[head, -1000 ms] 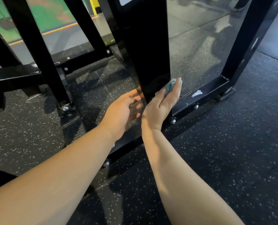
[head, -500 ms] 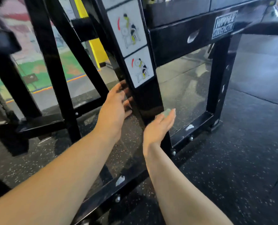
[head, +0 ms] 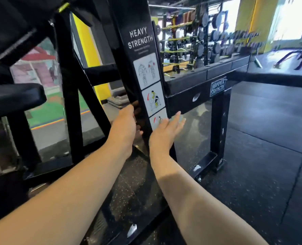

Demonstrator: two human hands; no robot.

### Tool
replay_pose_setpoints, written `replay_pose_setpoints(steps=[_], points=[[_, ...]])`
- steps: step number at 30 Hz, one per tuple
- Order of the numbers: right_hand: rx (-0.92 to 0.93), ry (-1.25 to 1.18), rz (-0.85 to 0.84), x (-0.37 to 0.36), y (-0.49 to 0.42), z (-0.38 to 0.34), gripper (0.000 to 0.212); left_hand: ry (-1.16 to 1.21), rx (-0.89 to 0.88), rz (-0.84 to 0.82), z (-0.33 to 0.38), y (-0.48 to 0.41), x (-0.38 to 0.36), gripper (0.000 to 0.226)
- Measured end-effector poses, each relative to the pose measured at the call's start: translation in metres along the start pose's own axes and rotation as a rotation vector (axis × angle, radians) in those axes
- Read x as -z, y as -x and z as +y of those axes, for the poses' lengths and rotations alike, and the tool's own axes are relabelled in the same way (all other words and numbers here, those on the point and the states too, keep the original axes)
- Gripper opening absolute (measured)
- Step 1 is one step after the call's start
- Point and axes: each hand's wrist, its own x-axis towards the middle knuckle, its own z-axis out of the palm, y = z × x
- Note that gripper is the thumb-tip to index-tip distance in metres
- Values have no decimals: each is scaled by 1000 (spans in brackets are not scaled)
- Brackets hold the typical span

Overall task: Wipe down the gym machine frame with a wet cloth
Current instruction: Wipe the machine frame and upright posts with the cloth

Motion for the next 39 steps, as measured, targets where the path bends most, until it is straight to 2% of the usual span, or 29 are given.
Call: replay_pose_setpoints(steps=[2, 4, 5, 10, 12, 15, 19, 22, 26, 28, 34, 37, 39], points=[[245, 103, -17, -25, -5, -35, 53, -35, -86, 22, 14, -4, -1, 30], [493, 190, -12, -32, -5, -43, 52, -3, -162, 22, 27, -6, 0, 35], [556, 223, -27, -30, -5, -38, 52, 13, -183, 16, 33, -7, 1, 34], [380, 245, -5, -20, -4, -32, 54, 28, -215, -35, 52, -4, 3, 27], [495, 225, -19, -42, -14, -72, 52, 5, -252, 1, 65, -10, 3, 26], [714, 246, -101, -68, -30, -125, 51, 46, -317, 66, 87, -20, 3, 14], [922, 343, -180, -45, -31, -91, 53, 110, -297, 47, 101, -24, 4, 17], [903, 422, -255, -33, -34, -85, 51, 129, -214, 15, 104, -25, 10, 22], [964, 398, -233, -78, -55, -184, 50, 115, -181, -8, 110, -22, 13, 22], [1008, 366, -230, -92, -62, -210, 50, 115, -157, -13, 111, -21, 14, 23], [1164, 501, -339, -60, -60, -148, 49, 91, -123, -54, 116, -17, 17, 22], [1240, 455, -348, -87, -60, -198, 49, 81, -70, -29, 125, -15, 16, 26], [1300, 408, -284, -111, -59, -241, 47, 98, -51, -23, 131, -14, 14, 28]])
